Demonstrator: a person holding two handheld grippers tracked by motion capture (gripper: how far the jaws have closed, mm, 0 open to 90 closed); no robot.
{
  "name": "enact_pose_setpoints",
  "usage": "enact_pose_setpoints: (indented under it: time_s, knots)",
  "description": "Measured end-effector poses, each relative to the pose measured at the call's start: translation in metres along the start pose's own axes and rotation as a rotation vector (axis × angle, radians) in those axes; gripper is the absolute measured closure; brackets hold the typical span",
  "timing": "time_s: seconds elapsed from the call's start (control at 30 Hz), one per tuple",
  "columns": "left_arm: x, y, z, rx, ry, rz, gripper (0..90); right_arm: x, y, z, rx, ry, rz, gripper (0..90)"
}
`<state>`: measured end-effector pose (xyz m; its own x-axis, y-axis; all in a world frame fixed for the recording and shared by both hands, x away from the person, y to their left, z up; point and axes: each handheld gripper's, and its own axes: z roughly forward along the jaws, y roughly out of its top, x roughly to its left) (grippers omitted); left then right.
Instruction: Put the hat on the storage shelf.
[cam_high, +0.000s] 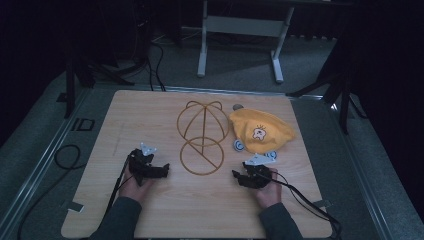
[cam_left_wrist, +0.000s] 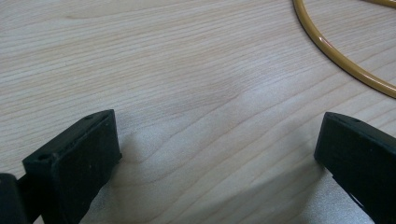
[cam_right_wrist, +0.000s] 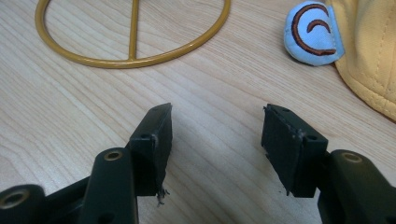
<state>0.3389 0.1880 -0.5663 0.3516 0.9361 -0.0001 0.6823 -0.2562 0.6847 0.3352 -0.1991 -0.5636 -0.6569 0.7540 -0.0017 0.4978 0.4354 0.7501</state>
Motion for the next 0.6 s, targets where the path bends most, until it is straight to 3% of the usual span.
enact_pose_setpoints:
  time_s: [0.5,0.6]
  knots:
    - [0.0,0.0,0.0,0.0,0.001,0.0,0.1,0.0001,0.0012,0.0015,0.003,-0.004,0.005,40.1]
    - [0.0,0.0001,0.0,0.0,0.0,0.0,0.1,-0.0022,0.0025,0.0002,0.013,0.007,-0.006,48.4]
